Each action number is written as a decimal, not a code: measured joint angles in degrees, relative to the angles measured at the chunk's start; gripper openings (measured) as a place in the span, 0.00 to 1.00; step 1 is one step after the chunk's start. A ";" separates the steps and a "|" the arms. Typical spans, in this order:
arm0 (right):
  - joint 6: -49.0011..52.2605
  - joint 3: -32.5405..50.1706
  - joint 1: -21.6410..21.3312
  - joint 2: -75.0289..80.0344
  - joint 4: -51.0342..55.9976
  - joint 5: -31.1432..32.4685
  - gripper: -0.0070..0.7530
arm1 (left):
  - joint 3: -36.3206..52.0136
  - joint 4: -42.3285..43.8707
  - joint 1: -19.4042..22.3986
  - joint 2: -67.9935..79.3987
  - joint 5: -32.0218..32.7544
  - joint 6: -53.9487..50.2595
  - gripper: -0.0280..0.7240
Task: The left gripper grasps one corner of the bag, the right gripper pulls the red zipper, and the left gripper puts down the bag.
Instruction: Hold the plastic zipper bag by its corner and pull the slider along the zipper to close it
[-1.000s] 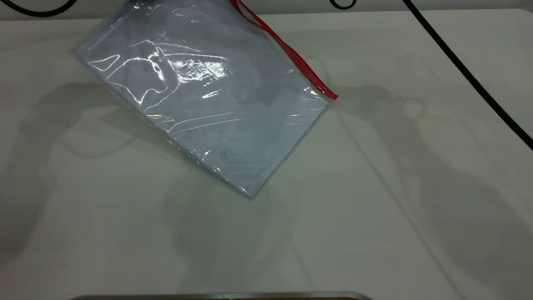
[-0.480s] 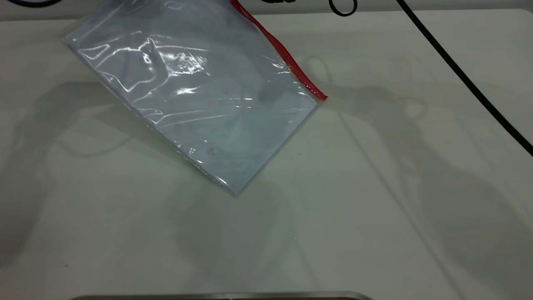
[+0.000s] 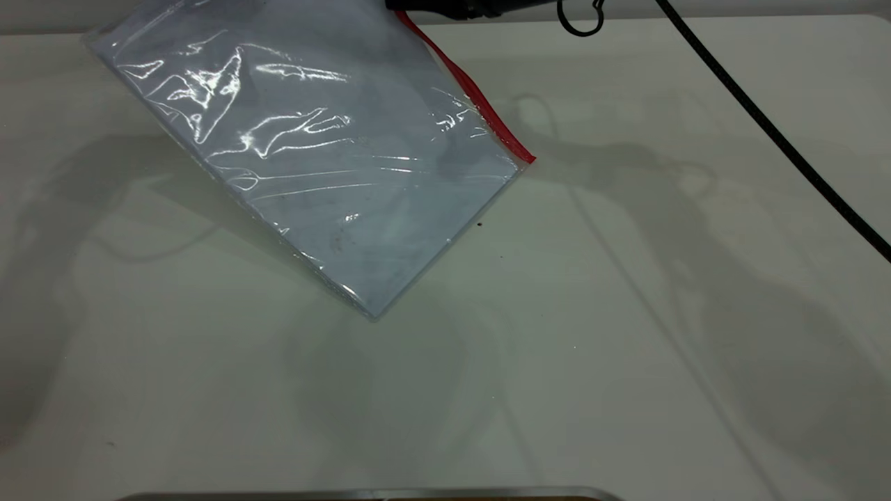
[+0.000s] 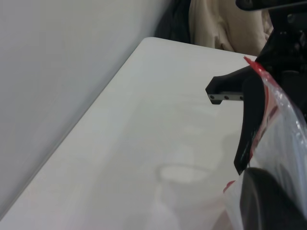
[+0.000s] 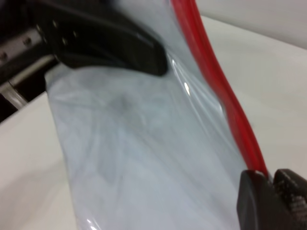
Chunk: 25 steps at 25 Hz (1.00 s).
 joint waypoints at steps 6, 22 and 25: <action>0.35 0.00 -0.77 1.37 -5.32 -1.37 0.08 | 0.11 0.37 0.00 -0.40 -0.24 0.04 0.11; 16.20 0.20 -6.22 4.29 -32.54 1.30 0.09 | 0.00 -2.28 1.30 -2.67 0.45 0.45 0.11; 16.36 -0.50 -6.33 3.88 -33.66 1.56 0.16 | -0.01 -2.45 1.30 -2.72 0.49 -0.98 0.11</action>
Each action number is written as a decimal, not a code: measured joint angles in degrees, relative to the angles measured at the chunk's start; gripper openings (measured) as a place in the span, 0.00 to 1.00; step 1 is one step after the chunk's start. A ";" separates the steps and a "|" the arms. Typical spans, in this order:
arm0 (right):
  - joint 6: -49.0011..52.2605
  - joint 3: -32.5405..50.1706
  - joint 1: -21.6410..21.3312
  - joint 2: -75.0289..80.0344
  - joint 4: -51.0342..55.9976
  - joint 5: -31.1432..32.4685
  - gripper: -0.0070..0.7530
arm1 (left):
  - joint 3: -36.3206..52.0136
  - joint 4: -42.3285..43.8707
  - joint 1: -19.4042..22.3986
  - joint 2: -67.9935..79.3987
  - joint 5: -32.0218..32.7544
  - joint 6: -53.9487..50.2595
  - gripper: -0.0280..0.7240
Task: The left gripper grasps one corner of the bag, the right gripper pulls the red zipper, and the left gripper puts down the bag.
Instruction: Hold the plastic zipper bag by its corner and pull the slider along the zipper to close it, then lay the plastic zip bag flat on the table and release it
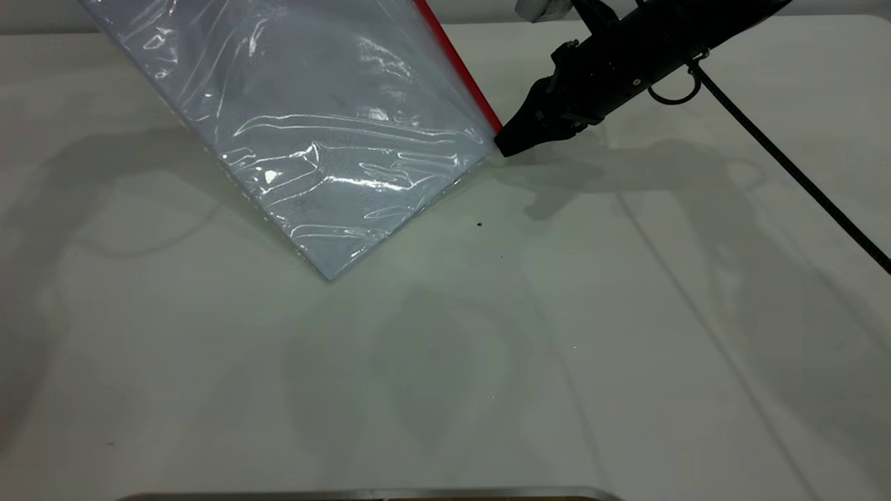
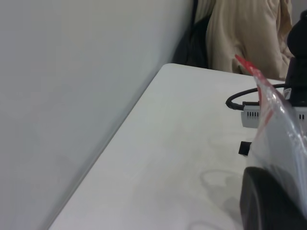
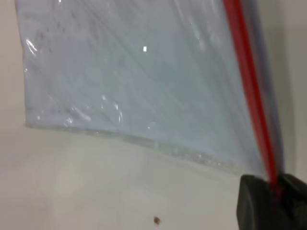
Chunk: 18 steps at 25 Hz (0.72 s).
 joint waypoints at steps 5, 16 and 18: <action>2.14 -2.90 -0.42 -4.31 -0.81 0.72 0.49 | -0.42 -3.64 0.31 1.59 0.41 -8.31 0.12; 13.05 -6.85 -0.42 -22.84 -0.19 18.96 0.64 | -0.55 -1.72 -3.71 12.15 -8.63 -33.26 0.59; 15.10 -6.85 -0.42 -24.89 -0.02 21.72 0.63 | -0.55 0.13 -3.45 11.66 -7.91 -39.25 0.69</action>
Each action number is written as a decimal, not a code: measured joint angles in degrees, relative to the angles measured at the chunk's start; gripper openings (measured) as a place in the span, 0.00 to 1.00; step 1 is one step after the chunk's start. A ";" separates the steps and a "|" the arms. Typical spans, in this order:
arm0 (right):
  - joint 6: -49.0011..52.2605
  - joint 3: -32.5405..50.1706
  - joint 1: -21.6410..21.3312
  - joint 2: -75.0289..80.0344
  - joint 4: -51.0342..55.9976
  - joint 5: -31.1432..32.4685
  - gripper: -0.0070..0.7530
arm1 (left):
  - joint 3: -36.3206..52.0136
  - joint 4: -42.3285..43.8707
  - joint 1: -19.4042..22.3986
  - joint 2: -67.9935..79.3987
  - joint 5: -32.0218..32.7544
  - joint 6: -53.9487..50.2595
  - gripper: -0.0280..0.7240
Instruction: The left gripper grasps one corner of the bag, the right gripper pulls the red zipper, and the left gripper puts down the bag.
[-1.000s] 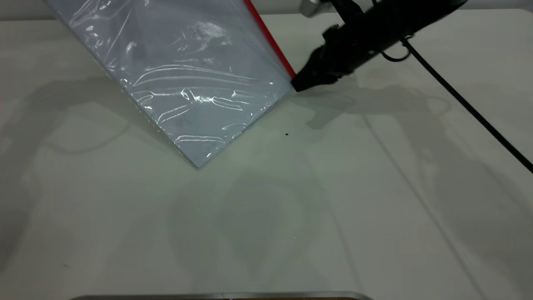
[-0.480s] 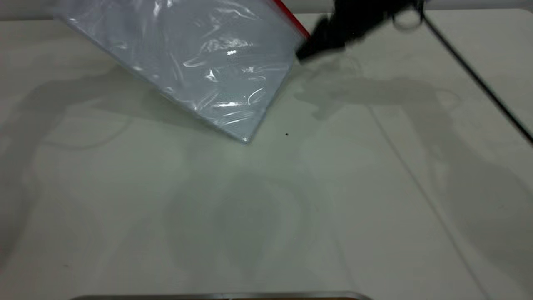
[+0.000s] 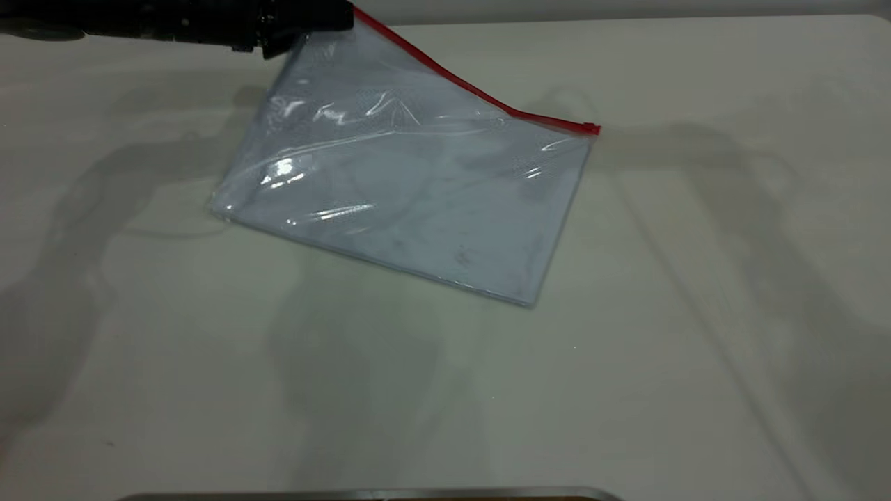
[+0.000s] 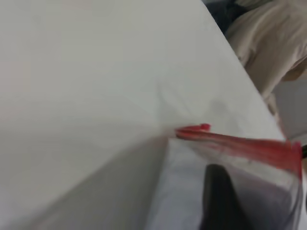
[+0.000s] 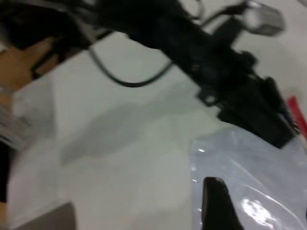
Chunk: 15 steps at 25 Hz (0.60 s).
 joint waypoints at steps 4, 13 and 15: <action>6.52 0.00 0.00 -3.52 0.72 1.16 0.58 | 0.00 1.73 3.15 -3.36 6.72 -10.31 0.78; 18.34 0.06 1.22 -14.11 -2.18 1.85 0.55 | 0.00 4.80 12.27 -20.95 9.83 -19.56 0.79; 22.63 0.10 1.23 -18.82 -7.06 2.04 0.54 | 0.00 7.16 12.74 -26.04 10.11 -22.19 0.79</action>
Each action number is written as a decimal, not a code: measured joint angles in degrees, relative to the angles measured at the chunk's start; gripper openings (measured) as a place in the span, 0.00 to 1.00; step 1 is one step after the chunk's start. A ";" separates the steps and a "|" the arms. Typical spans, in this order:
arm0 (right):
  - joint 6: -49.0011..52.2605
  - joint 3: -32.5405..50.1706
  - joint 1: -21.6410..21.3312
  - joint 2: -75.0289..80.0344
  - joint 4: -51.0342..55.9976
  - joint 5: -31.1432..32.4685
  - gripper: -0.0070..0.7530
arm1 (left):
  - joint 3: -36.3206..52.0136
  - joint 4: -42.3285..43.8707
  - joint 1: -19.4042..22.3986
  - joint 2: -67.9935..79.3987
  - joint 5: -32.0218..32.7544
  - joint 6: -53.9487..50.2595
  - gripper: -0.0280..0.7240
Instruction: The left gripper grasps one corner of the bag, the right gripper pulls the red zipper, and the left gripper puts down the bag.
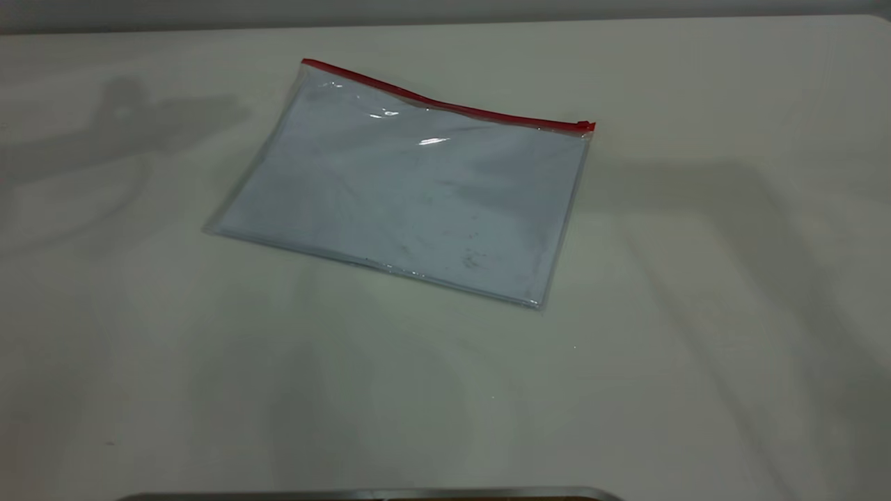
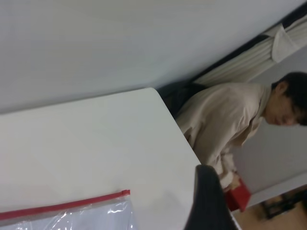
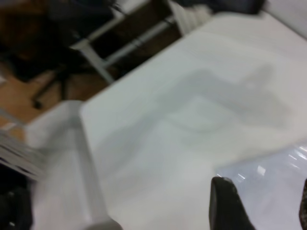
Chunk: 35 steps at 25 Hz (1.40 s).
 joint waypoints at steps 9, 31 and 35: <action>30.78 5.84 0.00 -26.93 -37.94 0.86 0.52 | 0.00 30.25 0.14 -30.10 0.26 -10.33 0.79; 43.02 82.06 0.00 -73.62 -55.26 -5.12 0.52 | 56.18 60.42 0.14 -75.85 0.26 -33.73 0.79; 43.40 83.43 0.00 -76.44 -55.26 -6.36 0.52 | 66.78 63.45 0.14 -84.55 -0.19 -33.49 0.79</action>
